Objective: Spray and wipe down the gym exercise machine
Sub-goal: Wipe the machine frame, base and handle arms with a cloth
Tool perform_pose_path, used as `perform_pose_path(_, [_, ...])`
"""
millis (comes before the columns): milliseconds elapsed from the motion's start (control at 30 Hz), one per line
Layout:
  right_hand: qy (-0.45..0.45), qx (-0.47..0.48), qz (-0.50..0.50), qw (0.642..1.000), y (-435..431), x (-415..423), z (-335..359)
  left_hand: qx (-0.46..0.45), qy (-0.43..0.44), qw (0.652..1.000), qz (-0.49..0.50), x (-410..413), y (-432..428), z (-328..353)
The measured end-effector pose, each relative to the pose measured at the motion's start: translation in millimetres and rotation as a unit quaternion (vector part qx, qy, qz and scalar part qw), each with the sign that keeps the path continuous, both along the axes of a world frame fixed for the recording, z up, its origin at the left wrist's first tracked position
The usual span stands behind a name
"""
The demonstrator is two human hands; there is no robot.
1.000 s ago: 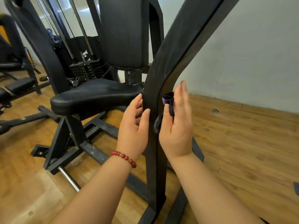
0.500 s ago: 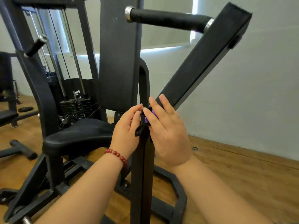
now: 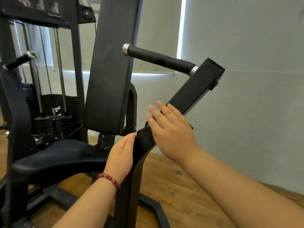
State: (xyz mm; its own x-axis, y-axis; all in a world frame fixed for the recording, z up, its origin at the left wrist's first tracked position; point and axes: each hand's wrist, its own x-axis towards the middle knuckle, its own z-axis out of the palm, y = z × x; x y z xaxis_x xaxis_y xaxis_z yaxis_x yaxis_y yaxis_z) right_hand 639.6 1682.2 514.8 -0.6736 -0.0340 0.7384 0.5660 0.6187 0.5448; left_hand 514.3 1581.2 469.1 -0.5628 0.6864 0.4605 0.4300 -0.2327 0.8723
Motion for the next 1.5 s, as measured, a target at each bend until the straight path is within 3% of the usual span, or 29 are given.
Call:
perform_pose_path(100, [-0.025,0.027,0.011,0.999,4.6,10.1,11.4,-0.013,0.009,1.0,-0.001,-5.7,-3.8,-8.2])
perform_pose_path(233, [0.177,-0.007,-0.017,0.984,7.3,22.6,36.0,-0.03,0.015,0.999,-0.004,-13.9,-4.9,-19.6])
perform_pose_path(267, [0.173,-0.012,-0.015,0.985,2.5,15.6,29.1,-0.031,0.016,0.999,-0.002,-15.2,-4.8,-21.4])
perform_pose_path(400, [-0.028,-0.023,0.016,0.999,-15.4,-17.9,-28.3,-0.026,0.029,0.999,0.018,-19.6,-7.6,-34.8])
perform_pose_path(500, [-0.113,-0.016,0.019,0.993,-17.2,-24.4,-44.1,-0.009,-0.07,0.997,-0.011,-26.7,-13.2,-54.3])
perform_pose_path(667, [-0.19,0.003,0.044,0.981,-23.6,-32.4,-69.1,0.006,-0.145,0.989,-0.036,-26.4,-26.3,-68.9])
perform_pose_path(767, [-0.175,0.019,0.05,0.983,-24.6,-35.5,-71.4,0.006,-0.183,0.982,-0.044,-29.2,-28.6,-82.5])
perform_pose_path(900, [-0.005,-0.02,0.018,1.0,-21.3,-43.2,-60.7,-0.003,-0.172,0.984,-0.041,-36.5,-27.5,-107.2])
perform_pose_path(967, [-0.027,-0.013,0.039,0.999,-20.9,-49.1,-78.8,-0.033,-0.149,0.988,-0.024,-38.9,-26.2,-125.1])
perform_pose_path(1033, [-0.104,-0.016,0.079,0.991,-23.4,-53.1,-110.9,-0.058,-0.126,0.99,0.002,-41.4,-25.6,-143.6])
perform_pose_path(1200, [-0.206,-0.028,0.129,0.97,-28.5,-51.6,-181.4,-0.058,-0.162,0.985,-0.003,-42.9,-37.3,-184.2])
perform_pose_path(1367, [-0.226,-0.024,0.169,0.959,-24.9,-50.9,-233.0,-0.098,-0.179,0.979,0.001,-39.8,-47.0,-222.2])
perform_pose_path(1500, [-0.16,-0.064,0.197,0.965,-27.4,-52.6,-273.6,-0.087,-0.225,0.97,0.026,-32.1,-55.4,-260.3])
